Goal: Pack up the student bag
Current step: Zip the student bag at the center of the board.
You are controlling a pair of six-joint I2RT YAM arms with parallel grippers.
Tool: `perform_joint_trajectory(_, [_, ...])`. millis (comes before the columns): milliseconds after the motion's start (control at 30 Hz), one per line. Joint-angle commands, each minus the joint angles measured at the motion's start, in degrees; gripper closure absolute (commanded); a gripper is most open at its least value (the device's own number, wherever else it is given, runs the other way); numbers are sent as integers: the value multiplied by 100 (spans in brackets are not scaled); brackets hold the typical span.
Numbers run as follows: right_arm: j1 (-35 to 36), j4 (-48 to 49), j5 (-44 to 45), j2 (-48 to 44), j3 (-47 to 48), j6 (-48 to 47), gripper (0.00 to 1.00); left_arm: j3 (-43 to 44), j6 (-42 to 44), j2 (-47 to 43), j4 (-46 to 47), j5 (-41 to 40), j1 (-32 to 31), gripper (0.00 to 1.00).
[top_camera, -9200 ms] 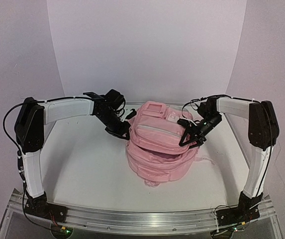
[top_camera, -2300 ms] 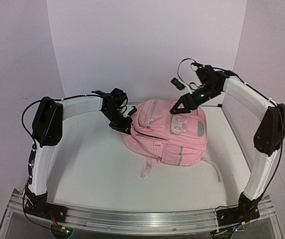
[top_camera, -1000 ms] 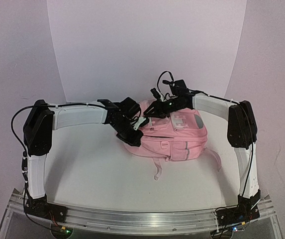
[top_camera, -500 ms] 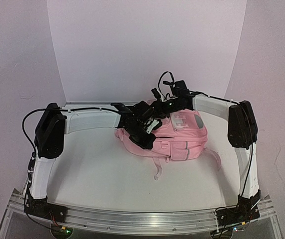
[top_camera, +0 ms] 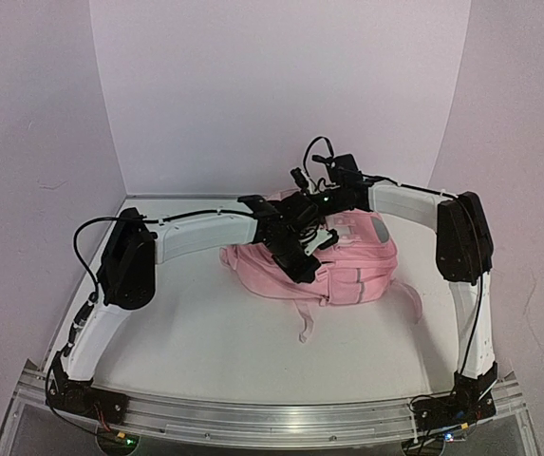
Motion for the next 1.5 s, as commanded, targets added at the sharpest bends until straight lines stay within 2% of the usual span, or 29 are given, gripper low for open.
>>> perform_joint_trajectory(0, [-165,-401,845,412,-367,-13,68,446,476,160,64,389,-237,100])
perform_joint_trajectory(133, [-168,-398,802,377,-359,-22,67,217,253,-1,-11,288,-243,97])
perform_joint_trajectory(233, [-170,-407,733,309,-302,-4,64,-579,30,-568,246,166,-241,89])
perform_joint_trajectory(333, [-168,-423,601,227,-178,53,56,-1328,-93,-1086,476,36,-238,75])
perform_joint_trajectory(467, [-175,-450,385,9,28,81,47,-2029,-457,-1621,689,-22,-237,68])
perform_joint_trajectory(633, [-252,-498,89,-489,270,57,34,-2982,-1027,-2339,1748,-111,-215,64])
perform_joint_trajectory(700, [-322,-523,-110,-670,339,56,28,-3384,-1351,-2602,2284,-188,-197,60])
perform_joint_trajectory(767, [-408,-547,-273,-906,386,39,24,-3689,-1715,-2725,2812,-294,-155,55])
perform_joint_trajectory(900, [-860,-812,-486,-1375,184,-161,16,-3937,-2289,-2741,3549,-324,-12,53])
perform_joint_trajectory(1000, [-1333,-1421,-519,-1597,-29,-612,13,-3871,-2470,-2546,3840,-201,32,54])
perform_joint_trajectory(1233, [-2400,-3342,-21,-1845,-668,-2635,13,-3662,-2846,-2124,4136,59,172,57])
perform_joint_trajectory(1367, [-2766,-3995,145,-1785,-1171,-3570,15,-3512,-2933,-1886,4129,460,202,58])
perform_joint_trajectory(1467, [-2781,-4398,265,-1651,-1362,-4148,16,-3517,-3060,-1783,4191,520,207,58])
